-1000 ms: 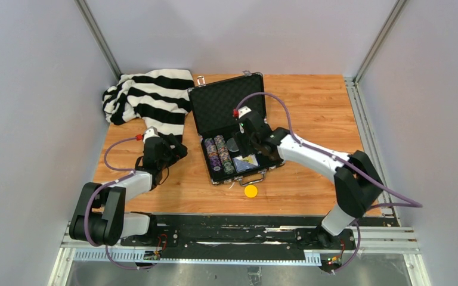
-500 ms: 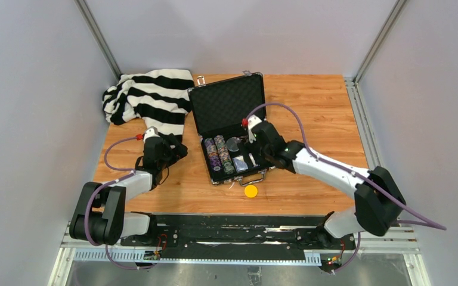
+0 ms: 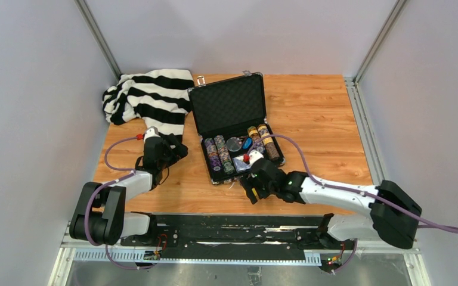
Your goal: Pack up texas hold em set
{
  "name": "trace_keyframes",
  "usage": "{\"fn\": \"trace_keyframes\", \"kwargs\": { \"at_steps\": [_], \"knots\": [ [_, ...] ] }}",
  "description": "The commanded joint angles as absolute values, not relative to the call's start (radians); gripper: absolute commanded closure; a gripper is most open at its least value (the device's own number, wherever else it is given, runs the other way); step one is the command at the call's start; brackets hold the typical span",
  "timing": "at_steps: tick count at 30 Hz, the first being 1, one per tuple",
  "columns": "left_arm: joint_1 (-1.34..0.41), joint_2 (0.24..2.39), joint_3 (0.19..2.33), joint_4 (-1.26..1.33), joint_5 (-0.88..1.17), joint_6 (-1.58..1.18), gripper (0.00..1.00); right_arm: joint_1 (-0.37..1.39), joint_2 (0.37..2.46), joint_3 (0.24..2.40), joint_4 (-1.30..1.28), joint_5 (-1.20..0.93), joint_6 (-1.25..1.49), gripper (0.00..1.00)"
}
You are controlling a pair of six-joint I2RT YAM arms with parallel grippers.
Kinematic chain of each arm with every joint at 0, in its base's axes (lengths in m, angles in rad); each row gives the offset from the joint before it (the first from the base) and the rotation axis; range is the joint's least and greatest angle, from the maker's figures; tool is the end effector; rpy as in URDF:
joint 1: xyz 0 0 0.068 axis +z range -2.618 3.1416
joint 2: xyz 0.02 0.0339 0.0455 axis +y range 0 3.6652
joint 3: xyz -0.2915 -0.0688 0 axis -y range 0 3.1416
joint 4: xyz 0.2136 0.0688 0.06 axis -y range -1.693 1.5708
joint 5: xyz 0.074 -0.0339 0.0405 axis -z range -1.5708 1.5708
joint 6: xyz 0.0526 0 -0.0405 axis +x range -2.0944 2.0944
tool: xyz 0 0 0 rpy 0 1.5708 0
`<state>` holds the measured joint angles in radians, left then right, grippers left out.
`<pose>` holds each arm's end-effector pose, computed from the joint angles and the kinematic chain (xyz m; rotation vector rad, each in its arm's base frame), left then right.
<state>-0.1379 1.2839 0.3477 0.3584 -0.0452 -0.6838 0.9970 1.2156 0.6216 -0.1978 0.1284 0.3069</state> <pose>0.2167 -0.0277 0.1875 -0.6130 2.0910 -0.4263 0.1239 0.1793 0.2272 -0.7541 2.2858 0.4763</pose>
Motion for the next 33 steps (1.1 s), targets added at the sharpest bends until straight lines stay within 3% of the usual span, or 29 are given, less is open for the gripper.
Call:
{"fn": "trace_keyframes", "kwargs": {
  "at_steps": [1,16,33],
  "knots": [
    [-0.14,1.295,0.352,0.359,-0.032,-0.677,0.02,1.062,1.32,0.653,-0.17,0.202,0.354,0.23],
    [-0.14,1.3,0.354,0.362,-0.027,-0.676,0.02,1.051,1.442,0.666,-0.124,0.21,0.358,0.24],
    [-0.14,1.31,0.357,0.36,-0.032,-0.676,0.02,1.049,1.43,0.642,-0.121,0.189,0.366,0.44]
  ]
}}
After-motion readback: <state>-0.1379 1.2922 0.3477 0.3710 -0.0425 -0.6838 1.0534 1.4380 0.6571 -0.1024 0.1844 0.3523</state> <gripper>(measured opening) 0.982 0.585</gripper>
